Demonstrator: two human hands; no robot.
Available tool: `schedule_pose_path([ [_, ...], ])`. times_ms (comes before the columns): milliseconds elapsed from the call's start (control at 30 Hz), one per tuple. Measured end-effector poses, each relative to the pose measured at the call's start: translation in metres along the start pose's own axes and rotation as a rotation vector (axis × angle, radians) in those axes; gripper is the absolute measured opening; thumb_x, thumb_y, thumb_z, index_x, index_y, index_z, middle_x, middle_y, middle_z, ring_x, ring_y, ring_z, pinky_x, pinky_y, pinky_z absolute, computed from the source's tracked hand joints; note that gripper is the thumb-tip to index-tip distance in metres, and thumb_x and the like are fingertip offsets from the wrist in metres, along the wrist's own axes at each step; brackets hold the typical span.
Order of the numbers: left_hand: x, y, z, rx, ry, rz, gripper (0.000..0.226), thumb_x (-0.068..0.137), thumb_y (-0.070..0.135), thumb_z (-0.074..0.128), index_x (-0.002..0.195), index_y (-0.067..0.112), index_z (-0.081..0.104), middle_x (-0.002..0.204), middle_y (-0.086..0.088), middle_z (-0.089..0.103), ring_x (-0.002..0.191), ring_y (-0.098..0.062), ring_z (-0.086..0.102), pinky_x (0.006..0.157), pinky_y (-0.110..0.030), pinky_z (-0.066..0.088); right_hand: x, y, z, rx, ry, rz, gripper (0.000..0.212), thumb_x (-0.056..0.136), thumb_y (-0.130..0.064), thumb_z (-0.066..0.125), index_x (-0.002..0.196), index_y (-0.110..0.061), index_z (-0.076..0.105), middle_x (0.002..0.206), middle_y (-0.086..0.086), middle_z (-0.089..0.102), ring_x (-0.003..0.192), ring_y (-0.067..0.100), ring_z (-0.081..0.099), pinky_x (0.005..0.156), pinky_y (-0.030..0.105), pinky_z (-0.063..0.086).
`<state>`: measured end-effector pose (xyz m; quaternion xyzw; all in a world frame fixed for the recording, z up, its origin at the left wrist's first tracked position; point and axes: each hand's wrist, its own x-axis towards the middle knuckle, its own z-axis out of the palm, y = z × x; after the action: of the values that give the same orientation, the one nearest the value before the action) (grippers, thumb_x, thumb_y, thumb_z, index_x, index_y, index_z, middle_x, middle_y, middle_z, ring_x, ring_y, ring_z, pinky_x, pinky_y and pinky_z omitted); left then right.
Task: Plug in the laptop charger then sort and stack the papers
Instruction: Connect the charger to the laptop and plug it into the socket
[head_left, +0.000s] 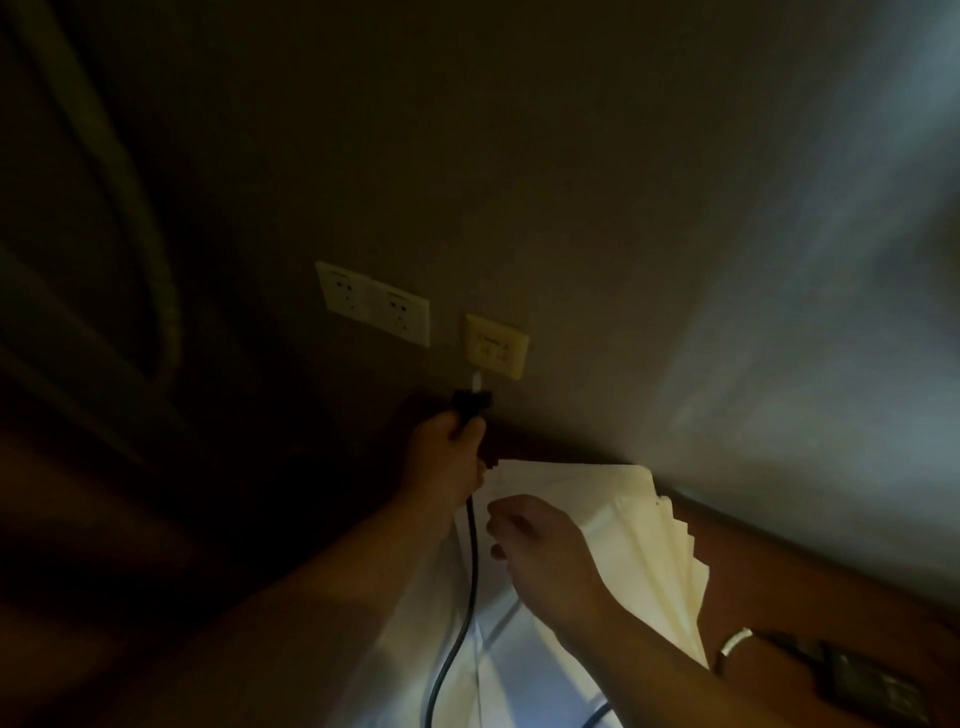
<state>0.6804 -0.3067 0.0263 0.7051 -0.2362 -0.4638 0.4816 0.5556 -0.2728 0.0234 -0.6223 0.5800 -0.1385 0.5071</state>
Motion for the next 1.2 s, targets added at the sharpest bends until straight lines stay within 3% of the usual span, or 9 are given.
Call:
schedule_pose_path([
  [233,0.024,0.003,0.009,-0.298,0.068,-0.226,0.019,0.102,0.023,0.055,0.097,0.007,0.065,0.078,-0.002,0.062,0.056,-0.011,0.051,0.046,-0.023,0.043,0.021,0.001,0.003,0.038,0.012,0.043,0.020,0.097,-0.022,0.050,0.098,-0.035,0.065,0.101,-0.011,0.068,0.091,0.013,0.067,0.091,0.037,0.055],
  [367,0.038,0.004,0.009,-0.238,0.081,-0.245,0.019,0.104,0.024,0.051,0.107,0.009,0.063,0.077,0.000,0.059,0.051,-0.009,0.041,0.038,-0.019,0.033,0.030,0.006,0.006,0.038,0.017,0.046,0.019,0.098,-0.022,0.051,0.102,-0.033,0.065,0.101,-0.008,0.069,0.088,0.012,0.068,0.088,0.034,0.056],
  [500,0.051,0.000,0.006,-0.113,0.104,-0.160,0.029,0.100,0.034,0.056,0.084,0.012,0.062,0.067,-0.001,0.051,0.051,-0.012,0.040,0.048,-0.026,0.032,0.040,0.009,0.012,0.061,0.007,0.048,0.017,0.098,-0.023,0.053,0.100,-0.033,0.067,0.099,-0.009,0.070,0.088,0.012,0.068,0.088,0.035,0.057],
  [700,0.071,-0.002,-0.014,-0.011,0.125,-0.069,0.032,0.101,0.036,0.053,0.079,0.015,0.061,0.074,-0.003,0.056,0.053,-0.013,0.042,0.050,-0.027,0.032,0.057,0.003,0.021,0.111,0.008,0.012,0.014,0.099,-0.025,0.056,0.108,-0.033,0.064,0.104,-0.009,0.068,0.088,0.010,0.068,0.075,0.021,0.056],
  [800,0.079,0.001,-0.024,0.038,0.138,-0.059,0.039,0.103,0.035,0.049,0.073,0.012,0.058,0.069,-0.004,0.053,0.055,-0.015,0.043,0.054,-0.027,0.032,0.069,-0.004,0.029,0.098,-0.020,-0.023,0.021,0.099,-0.028,0.056,0.118,-0.032,0.063,0.112,-0.011,0.065,0.098,0.010,0.066,0.088,0.031,0.056],
  [933,0.099,0.006,-0.038,0.049,0.175,-0.061,0.036,0.104,0.036,0.047,0.098,0.005,0.063,0.081,-0.008,0.056,0.067,-0.018,0.050,0.066,-0.033,0.040,0.082,-0.014,0.045,0.098,-0.059,-0.057,0.023,0.098,-0.026,0.058,0.120,-0.028,0.064,0.113,-0.010,0.064,0.102,0.014,0.065,0.095,0.039,0.054],
  [1033,0.117,0.010,-0.049,0.061,0.225,-0.078,0.037,0.102,0.039,0.050,0.106,0.004,0.063,0.094,-0.015,0.061,0.068,-0.019,0.054,0.061,-0.032,0.041,0.090,-0.013,0.054,0.113,-0.061,-0.084,0.021,0.097,-0.025,0.060,0.117,-0.029,0.066,0.111,-0.011,0.066,0.101,0.013,0.066,0.095,0.040,0.054],
  [1133,0.134,0.017,-0.058,0.076,0.268,-0.097,0.043,0.100,0.042,0.054,0.113,0.003,0.066,0.104,-0.017,0.066,0.091,-0.033,0.065,0.073,-0.041,0.052,0.096,-0.014,0.061,0.134,-0.123,-0.067,0.020,0.096,-0.024,0.061,0.113,-0.034,0.065,0.111,-0.007,0.069,0.097,0.012,0.068,0.084,0.030,0.056],
  [1200,0.143,0.020,-0.061,0.077,0.283,-0.115,0.043,0.099,0.043,0.056,0.111,0.004,0.067,0.099,-0.012,0.065,0.084,-0.027,0.063,0.069,-0.038,0.050,0.096,-0.016,0.065,0.146,-0.220,-0.023,0.020,0.096,-0.024,0.061,0.112,-0.036,0.064,0.114,-0.002,0.070,0.095,0.014,0.069,0.074,0.021,0.051],
])
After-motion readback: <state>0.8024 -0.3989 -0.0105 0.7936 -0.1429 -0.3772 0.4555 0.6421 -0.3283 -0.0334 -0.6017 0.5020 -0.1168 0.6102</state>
